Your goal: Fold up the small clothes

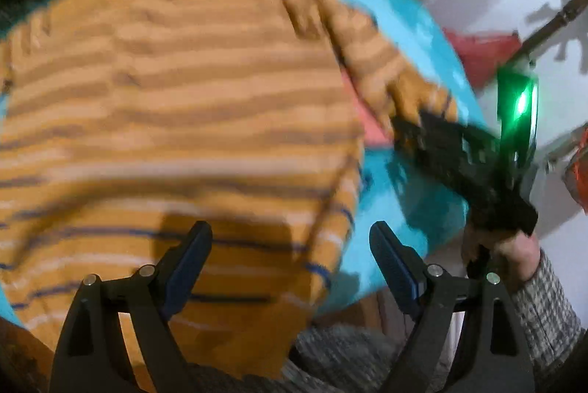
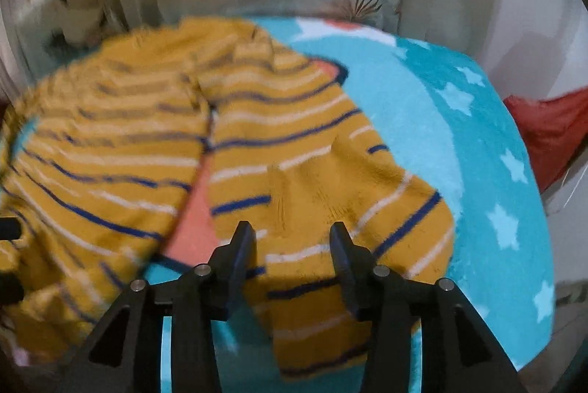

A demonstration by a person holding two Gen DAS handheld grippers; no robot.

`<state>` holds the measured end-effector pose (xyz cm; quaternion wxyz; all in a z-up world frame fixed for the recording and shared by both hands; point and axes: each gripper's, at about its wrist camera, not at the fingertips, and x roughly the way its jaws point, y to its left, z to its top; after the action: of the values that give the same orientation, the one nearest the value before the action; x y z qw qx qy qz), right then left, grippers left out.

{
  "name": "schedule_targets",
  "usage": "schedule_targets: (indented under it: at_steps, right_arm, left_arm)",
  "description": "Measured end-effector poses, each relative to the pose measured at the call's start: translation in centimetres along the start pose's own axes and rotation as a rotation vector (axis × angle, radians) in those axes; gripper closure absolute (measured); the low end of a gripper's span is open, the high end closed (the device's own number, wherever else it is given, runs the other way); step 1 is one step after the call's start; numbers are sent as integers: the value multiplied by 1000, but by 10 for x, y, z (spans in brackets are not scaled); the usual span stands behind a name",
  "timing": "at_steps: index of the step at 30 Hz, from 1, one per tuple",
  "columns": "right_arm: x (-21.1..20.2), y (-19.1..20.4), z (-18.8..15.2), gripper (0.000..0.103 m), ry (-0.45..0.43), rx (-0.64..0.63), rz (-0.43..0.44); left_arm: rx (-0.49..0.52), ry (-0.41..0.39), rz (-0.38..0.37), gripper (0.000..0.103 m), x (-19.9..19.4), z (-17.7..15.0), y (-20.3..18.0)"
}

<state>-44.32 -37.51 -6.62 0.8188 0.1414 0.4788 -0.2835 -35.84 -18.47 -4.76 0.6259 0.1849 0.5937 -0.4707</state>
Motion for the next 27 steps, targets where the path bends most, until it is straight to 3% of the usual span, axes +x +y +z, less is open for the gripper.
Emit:
schedule_targets:
  at_steps: [1,2,3,5,8,13,17,21,22,23,24,26,27]
  right_arm:
    - [-1,1,-2,57,-11,-12,-8]
    - [-4,1,0,78,-10,-10,-20]
    - [-4,-5,1,92,-7,3,-35]
    - [-15,-16,-1,93,-36,72,-38]
    - [-44,-59,-12,94,-89,229,-67]
    - [-89,-145,-70,95,-136,538,-128]
    - [-97,-193,-119,94,-108,745,-152]
    - [-115,-204,-150,93,-167,902,-55]
    - [-117,-204,-152,93,-177,912,-27]
    - [-116,-203,-152,86,-181,916,7]
    - [-114,-201,-150,69,-177,917,29]
    - [-108,-197,-149,48,-173,939,42]
    - [-105,-197,-150,47,-174,964,65]
  left_arm:
    - [7,45,-45,19,6,-3,-7]
    - [22,81,-91,23,13,-9,-15]
    - [48,101,-121,24,18,-13,-24]
    - [123,98,-145,24,18,-23,-46]
    - [176,21,-176,24,-10,-22,-61]
    - [101,-94,-229,24,-56,-16,-32]
    - [4,-167,-189,24,-77,-4,5]
    - [-104,-193,-131,24,-83,0,49]
    - [-122,-198,-127,24,-87,1,57]
    - [-139,-205,-122,24,-87,4,61]
    - [-157,-215,-117,24,-89,4,66]
    - [-170,-220,-112,24,-91,6,69]
    - [-171,-222,-109,24,-91,8,70]
